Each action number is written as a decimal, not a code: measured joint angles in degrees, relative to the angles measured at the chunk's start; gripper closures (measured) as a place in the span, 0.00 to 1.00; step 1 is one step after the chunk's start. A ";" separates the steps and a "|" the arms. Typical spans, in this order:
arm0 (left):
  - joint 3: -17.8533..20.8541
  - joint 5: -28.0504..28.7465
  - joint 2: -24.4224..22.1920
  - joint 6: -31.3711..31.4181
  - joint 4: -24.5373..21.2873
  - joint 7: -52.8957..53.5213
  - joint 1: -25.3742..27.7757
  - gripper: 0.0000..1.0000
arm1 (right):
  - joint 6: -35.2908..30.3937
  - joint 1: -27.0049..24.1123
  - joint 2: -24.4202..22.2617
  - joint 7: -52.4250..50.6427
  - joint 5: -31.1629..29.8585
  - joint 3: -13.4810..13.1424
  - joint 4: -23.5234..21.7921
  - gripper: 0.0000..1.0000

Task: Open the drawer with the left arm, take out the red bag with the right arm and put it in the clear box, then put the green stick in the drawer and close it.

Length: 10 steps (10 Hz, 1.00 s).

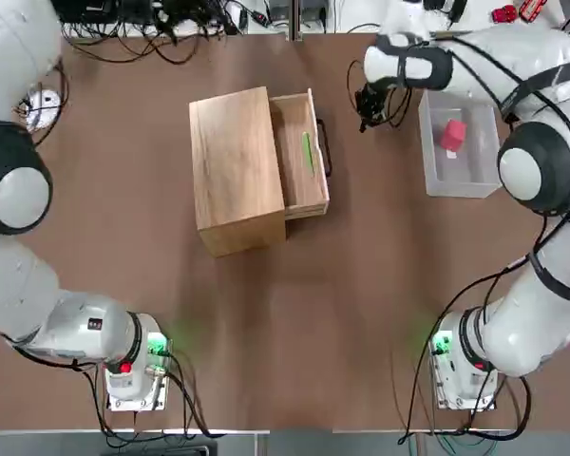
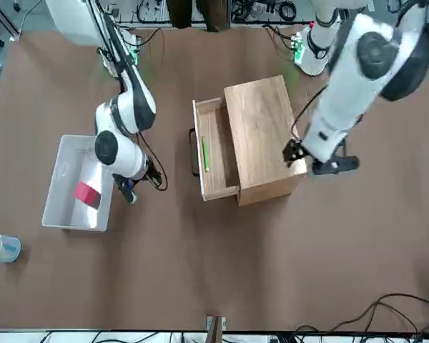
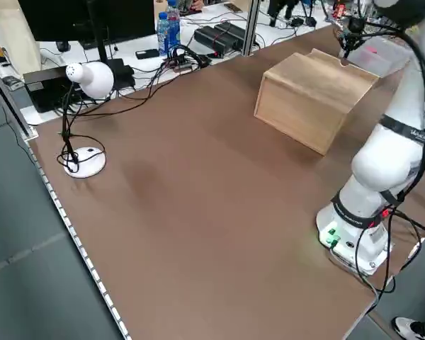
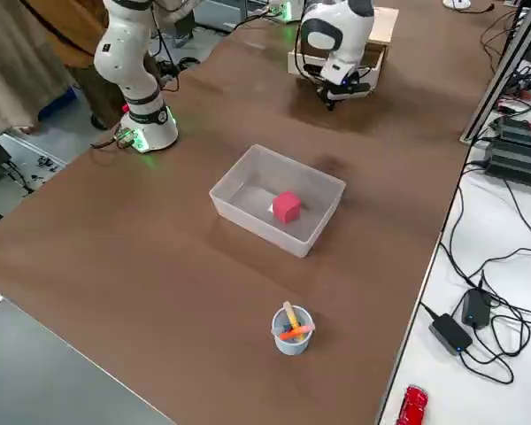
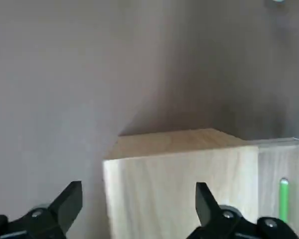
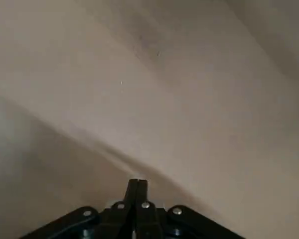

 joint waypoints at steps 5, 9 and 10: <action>5.47 -1.63 -8.94 -8.51 -4.51 18.94 7.98 0.00 | 7.83 9.62 0.01 9.87 6.10 0.01 -3.55 0.99; 9.07 0.08 -10.11 -10.37 -4.56 21.05 8.27 0.00 | 10.82 13.74 -0.71 18.49 5.77 -2.15 -4.86 0.99; 9.69 0.16 -10.10 -10.28 -4.48 21.83 8.23 0.00 | 11.93 15.21 -0.70 20.36 5.90 -1.92 -4.71 0.99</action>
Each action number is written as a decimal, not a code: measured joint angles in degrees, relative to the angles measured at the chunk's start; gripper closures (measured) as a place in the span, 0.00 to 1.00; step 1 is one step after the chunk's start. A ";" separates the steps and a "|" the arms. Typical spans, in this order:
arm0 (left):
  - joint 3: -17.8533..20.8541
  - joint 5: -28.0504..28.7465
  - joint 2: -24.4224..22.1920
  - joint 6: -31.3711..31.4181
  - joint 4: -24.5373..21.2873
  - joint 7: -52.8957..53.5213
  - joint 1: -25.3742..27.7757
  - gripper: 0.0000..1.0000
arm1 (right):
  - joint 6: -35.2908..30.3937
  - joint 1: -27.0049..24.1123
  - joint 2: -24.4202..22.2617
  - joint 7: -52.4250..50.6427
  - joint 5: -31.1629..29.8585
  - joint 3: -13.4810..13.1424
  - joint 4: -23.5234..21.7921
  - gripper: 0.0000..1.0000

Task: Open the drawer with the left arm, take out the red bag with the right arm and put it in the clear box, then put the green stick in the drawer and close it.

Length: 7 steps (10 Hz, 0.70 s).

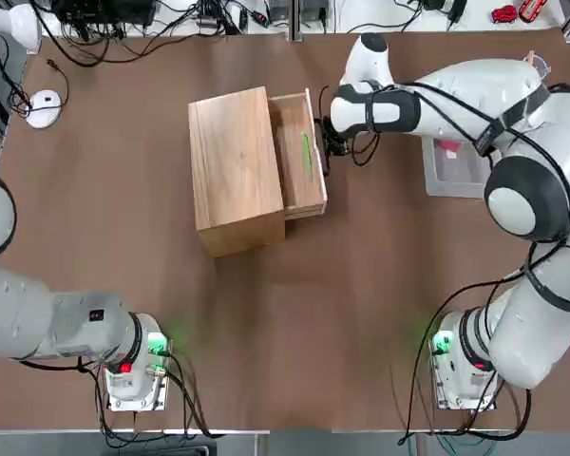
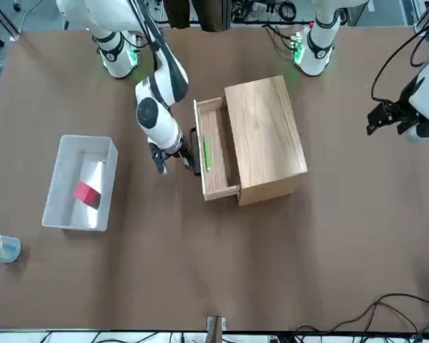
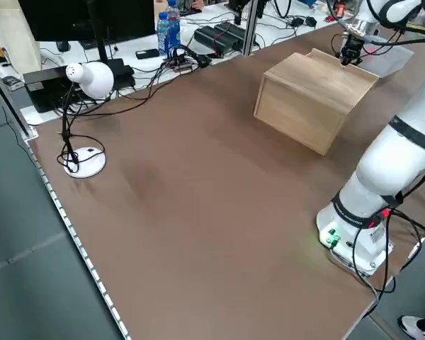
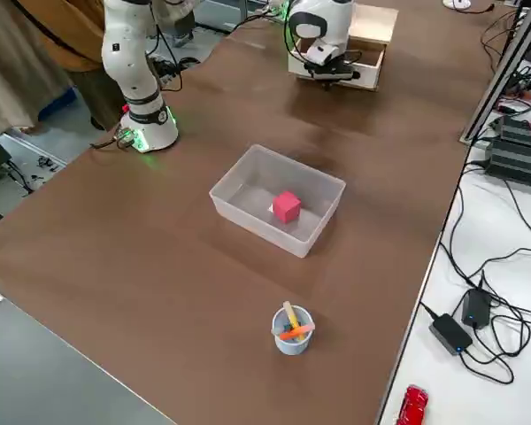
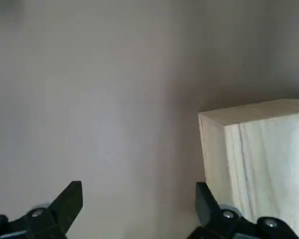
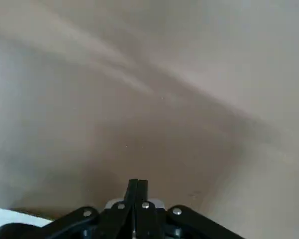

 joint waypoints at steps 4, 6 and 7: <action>4.03 0.01 0.17 0.06 1.70 0.73 -1.33 0.00 | 1.11 3.68 -0.01 5.29 0.39 1.06 1.12 0.99; 5.57 0.01 0.22 0.06 1.79 0.92 -2.54 0.00 | 1.17 5.59 -0.01 8.92 0.51 1.33 3.14 0.99; 5.57 0.01 0.25 0.05 1.80 0.96 -2.76 0.00 | 1.44 7.00 -0.01 10.88 0.55 1.42 4.31 0.99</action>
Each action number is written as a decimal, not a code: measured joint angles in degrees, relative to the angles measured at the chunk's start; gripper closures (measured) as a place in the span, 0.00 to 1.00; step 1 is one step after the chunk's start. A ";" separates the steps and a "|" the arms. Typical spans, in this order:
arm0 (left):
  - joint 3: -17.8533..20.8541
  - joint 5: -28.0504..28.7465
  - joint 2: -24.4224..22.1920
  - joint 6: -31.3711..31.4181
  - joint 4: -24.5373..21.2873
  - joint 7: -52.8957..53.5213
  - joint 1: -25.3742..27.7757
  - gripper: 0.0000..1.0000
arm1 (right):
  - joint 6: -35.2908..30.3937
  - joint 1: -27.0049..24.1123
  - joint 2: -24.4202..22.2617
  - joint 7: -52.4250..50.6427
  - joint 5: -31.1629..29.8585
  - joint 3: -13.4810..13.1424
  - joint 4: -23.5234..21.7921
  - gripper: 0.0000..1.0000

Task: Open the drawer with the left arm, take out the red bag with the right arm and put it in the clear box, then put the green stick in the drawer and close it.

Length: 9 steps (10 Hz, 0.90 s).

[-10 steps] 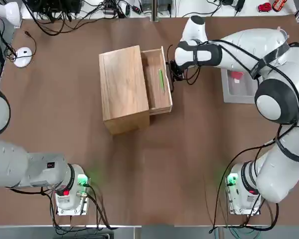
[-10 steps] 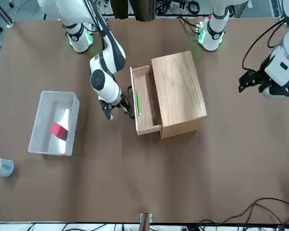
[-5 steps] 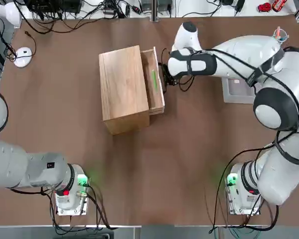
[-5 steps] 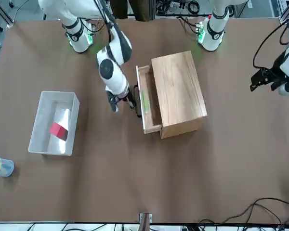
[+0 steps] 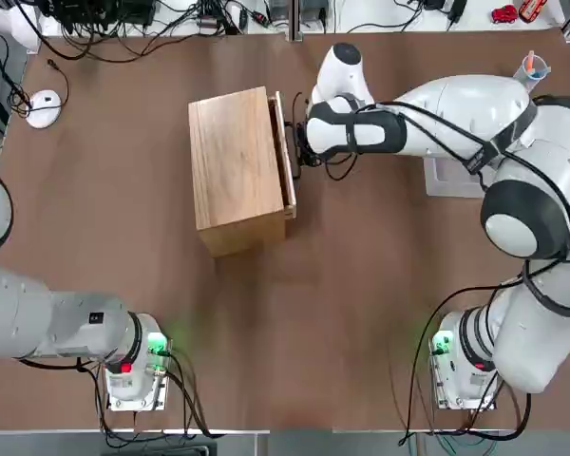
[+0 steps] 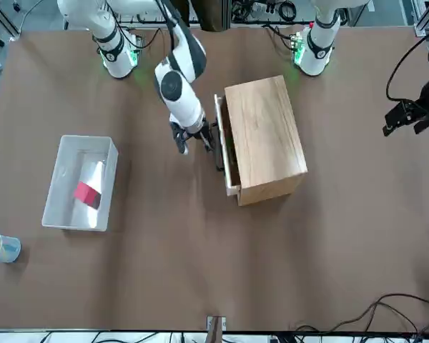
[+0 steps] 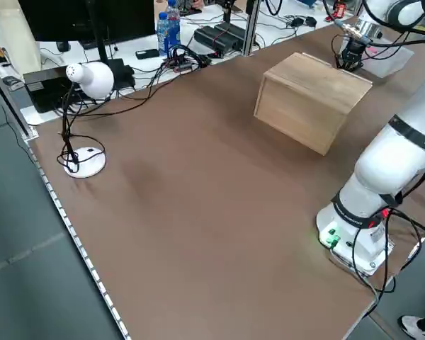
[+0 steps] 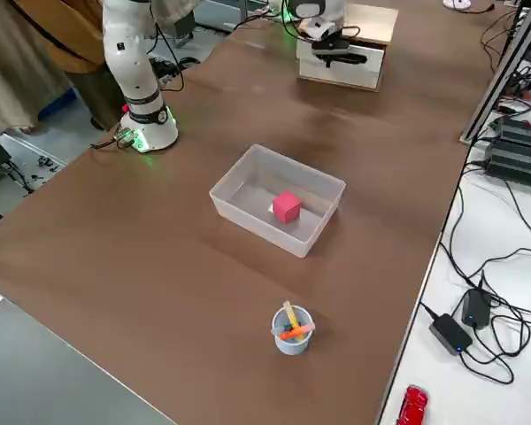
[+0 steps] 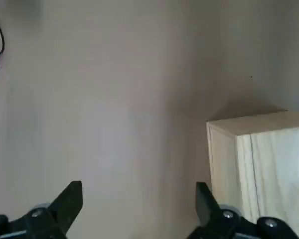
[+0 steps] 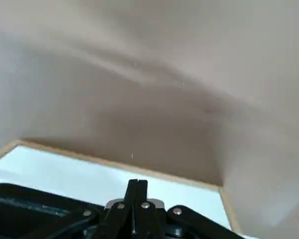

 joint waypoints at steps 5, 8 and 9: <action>0.00 0.00 2.47 -0.83 3.82 0.01 -0.36 0.00 | 2.74 3.38 0.27 5.97 -0.36 -1.14 0.61 0.99; -0.04 -0.01 3.79 -1.19 5.18 0.01 -0.42 0.01 | 1.45 3.47 0.89 5.89 -0.46 -1.58 1.68 0.99; -0.06 -0.01 3.88 -1.26 5.20 0.01 -0.51 0.01 | -0.51 2.96 1.22 4.78 -0.39 -1.59 2.81 0.99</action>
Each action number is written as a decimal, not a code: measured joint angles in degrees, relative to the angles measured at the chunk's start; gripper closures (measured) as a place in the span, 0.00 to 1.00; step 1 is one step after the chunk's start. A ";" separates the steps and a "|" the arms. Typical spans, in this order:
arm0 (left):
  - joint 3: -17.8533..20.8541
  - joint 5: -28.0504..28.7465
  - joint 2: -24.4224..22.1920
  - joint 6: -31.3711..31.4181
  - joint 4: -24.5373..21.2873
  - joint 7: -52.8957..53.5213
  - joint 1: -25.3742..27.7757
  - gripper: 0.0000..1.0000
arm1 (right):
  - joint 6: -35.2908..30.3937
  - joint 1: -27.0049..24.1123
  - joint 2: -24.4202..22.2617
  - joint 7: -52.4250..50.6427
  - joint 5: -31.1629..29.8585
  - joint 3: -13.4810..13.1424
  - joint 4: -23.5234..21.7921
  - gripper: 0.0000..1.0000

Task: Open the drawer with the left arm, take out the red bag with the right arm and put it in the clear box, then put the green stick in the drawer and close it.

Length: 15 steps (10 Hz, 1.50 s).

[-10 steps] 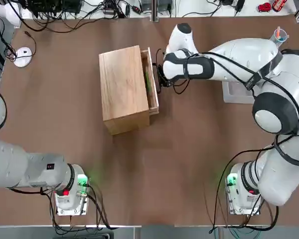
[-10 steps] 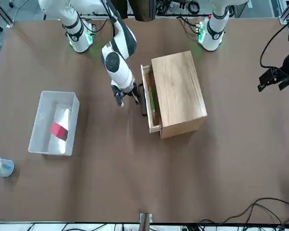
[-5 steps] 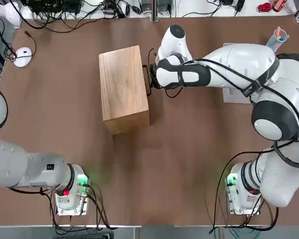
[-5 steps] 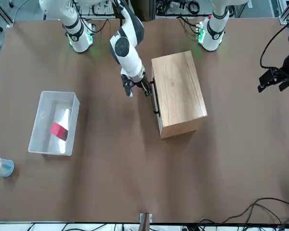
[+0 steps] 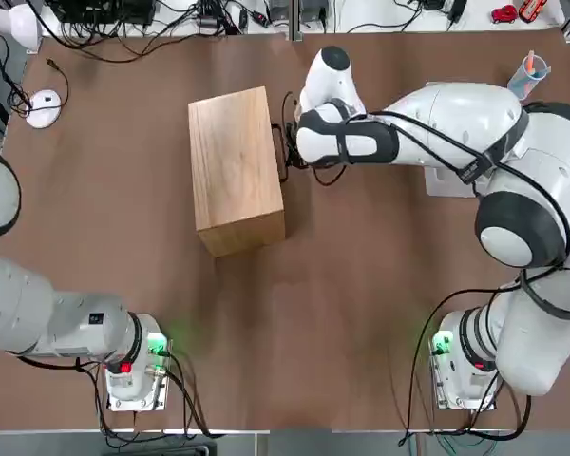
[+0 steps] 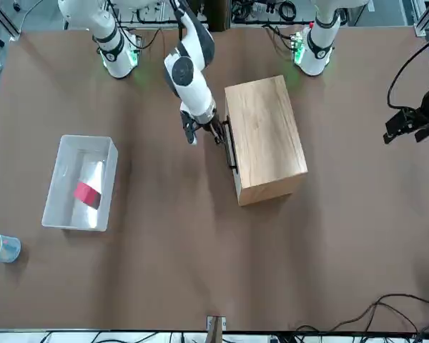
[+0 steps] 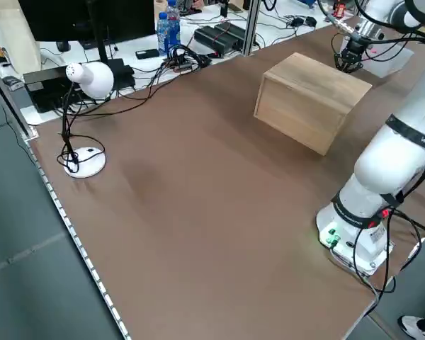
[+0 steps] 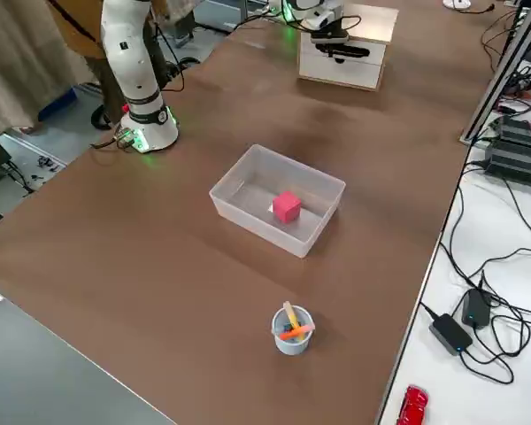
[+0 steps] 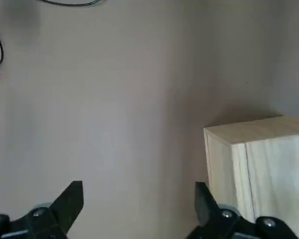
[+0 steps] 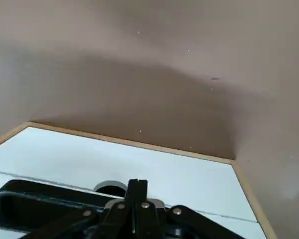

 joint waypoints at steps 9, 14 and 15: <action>-0.43 -0.56 0.46 -0.89 0.04 0.00 -0.55 0.01 | -35.59 -44.74 -7.29 -76.25 -7.08 -6.30 10.77 0.63; -0.47 -0.56 0.54 -0.92 0.12 0.00 -0.55 0.00 | -43.43 -52.12 -9.19 -101.08 -16.61 -6.06 23.09 0.00; -0.48 -0.56 0.55 -0.93 0.13 0.00 -0.55 0.00 | -45.73 -52.00 -10.93 -101.41 -18.19 -5.58 24.06 0.00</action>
